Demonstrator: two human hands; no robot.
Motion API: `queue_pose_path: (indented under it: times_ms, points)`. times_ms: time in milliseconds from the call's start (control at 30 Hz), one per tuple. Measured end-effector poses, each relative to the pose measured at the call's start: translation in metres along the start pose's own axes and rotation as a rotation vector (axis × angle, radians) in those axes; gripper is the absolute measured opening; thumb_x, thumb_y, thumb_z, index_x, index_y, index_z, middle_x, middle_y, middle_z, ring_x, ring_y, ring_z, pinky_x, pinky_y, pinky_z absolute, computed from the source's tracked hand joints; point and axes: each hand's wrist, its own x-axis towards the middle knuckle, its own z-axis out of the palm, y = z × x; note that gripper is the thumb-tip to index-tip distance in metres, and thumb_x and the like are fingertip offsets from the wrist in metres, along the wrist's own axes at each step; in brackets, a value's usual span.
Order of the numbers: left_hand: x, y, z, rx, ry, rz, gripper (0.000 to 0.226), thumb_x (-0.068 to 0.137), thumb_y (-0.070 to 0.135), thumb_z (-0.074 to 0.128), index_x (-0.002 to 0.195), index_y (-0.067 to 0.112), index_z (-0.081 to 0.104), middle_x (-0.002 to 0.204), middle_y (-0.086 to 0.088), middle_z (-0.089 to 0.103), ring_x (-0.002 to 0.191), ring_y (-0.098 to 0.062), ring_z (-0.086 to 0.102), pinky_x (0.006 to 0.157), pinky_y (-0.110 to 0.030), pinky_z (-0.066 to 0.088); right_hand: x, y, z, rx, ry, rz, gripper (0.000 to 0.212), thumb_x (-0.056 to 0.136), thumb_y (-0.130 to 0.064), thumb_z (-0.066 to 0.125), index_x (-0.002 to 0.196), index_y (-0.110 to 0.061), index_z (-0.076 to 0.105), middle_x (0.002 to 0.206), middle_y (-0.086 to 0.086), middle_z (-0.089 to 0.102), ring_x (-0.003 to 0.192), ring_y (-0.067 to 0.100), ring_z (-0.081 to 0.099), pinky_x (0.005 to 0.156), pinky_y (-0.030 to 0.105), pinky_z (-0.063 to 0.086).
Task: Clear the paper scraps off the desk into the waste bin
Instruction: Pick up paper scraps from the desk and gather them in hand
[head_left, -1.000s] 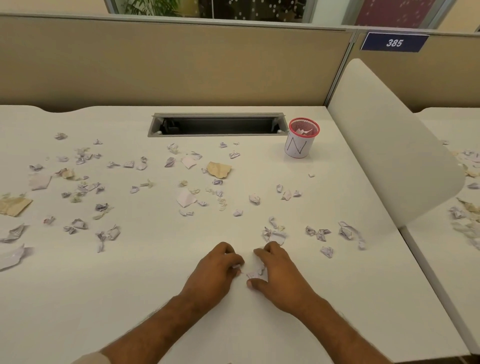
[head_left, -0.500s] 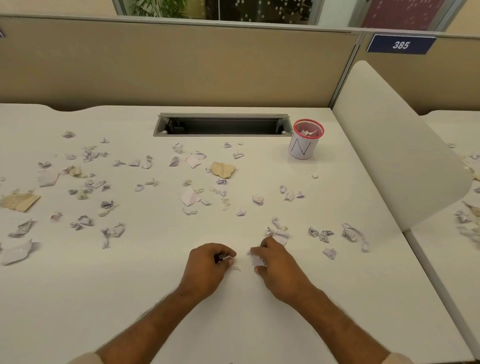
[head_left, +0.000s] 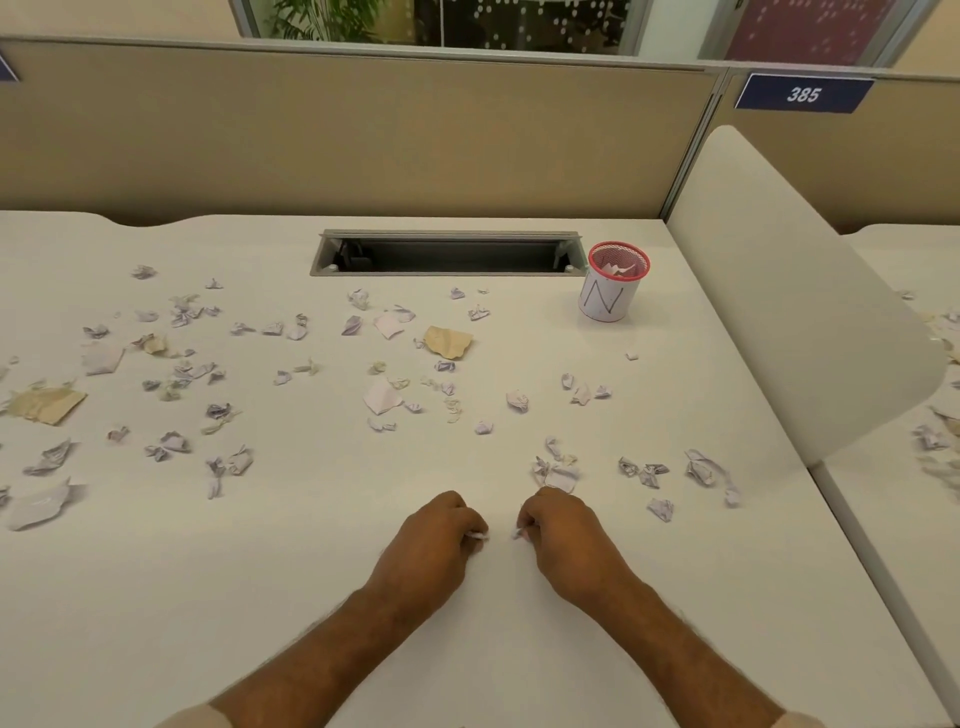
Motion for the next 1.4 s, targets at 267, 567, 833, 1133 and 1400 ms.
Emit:
queue_pose_path:
  times_ms: [267,567,833,1133,1400]
  points:
    - [0.004,0.001,-0.003,-0.320,0.101,-0.260,0.013,0.091,0.013,0.063,0.086,0.022,0.070,0.086,0.015,0.066,0.081,-0.002,0.059,0.068,-0.003,0.039,-0.014,0.012,-0.020,0.688,0.157,0.187,0.014,0.081,-0.004,0.068,0.072,-0.015,0.069,0.070,0.010,0.065,0.050,0.010,0.056,0.051,0.018,0.047]
    - [0.014,0.031,-0.008,-1.375,-0.044,-0.675,0.023,0.090,0.007,0.049,0.091,0.004,0.072,0.068,-0.003,0.053,0.058,-0.015,0.045,0.053,-0.026,0.038,-0.022,-0.020,-0.029,1.200,0.166,0.058,0.029,0.078,0.003,0.072,0.100,-0.016,0.072,0.077,0.008,0.061,0.067,0.020,0.062,0.065,0.027,0.054]
    - [0.016,0.044,-0.006,-1.764,-0.144,-0.755,0.025,0.094,0.022,0.043,0.082,0.008,0.060,0.077,-0.009,0.068,0.066,-0.018,0.068,0.068,-0.033,0.053,-0.023,-0.048,-0.012,0.723,0.261,-0.069,0.009,0.080,-0.017,0.071,0.083,-0.026,0.074,0.084,-0.010,0.071,0.089,0.006,0.061,0.080,0.024,0.049]
    - [0.020,0.031,-0.018,-1.843,-0.097,-0.842,0.032,0.093,0.041,0.058,0.074,0.016,0.056,0.059,0.002,0.050,0.038,-0.012,0.039,0.034,-0.017,0.025,-0.017,-0.019,-0.025,0.566,0.405,-0.118,0.020,0.090,-0.014,0.061,0.101,-0.026,0.071,0.096,-0.016,0.065,0.089,0.004,0.059,0.074,0.015,0.045]
    - [0.025,0.020,-0.025,-1.765,0.052,-0.849,0.051,0.089,0.051,0.061,0.054,0.018,0.042,0.044,0.005,0.030,0.034,-0.009,0.021,0.032,-0.017,0.017,-0.016,0.006,-0.004,0.163,0.143,-0.021,0.012,0.087,-0.024,0.062,0.098,-0.021,0.068,0.093,-0.008,0.059,0.084,0.008,0.054,0.076,0.021,0.043]
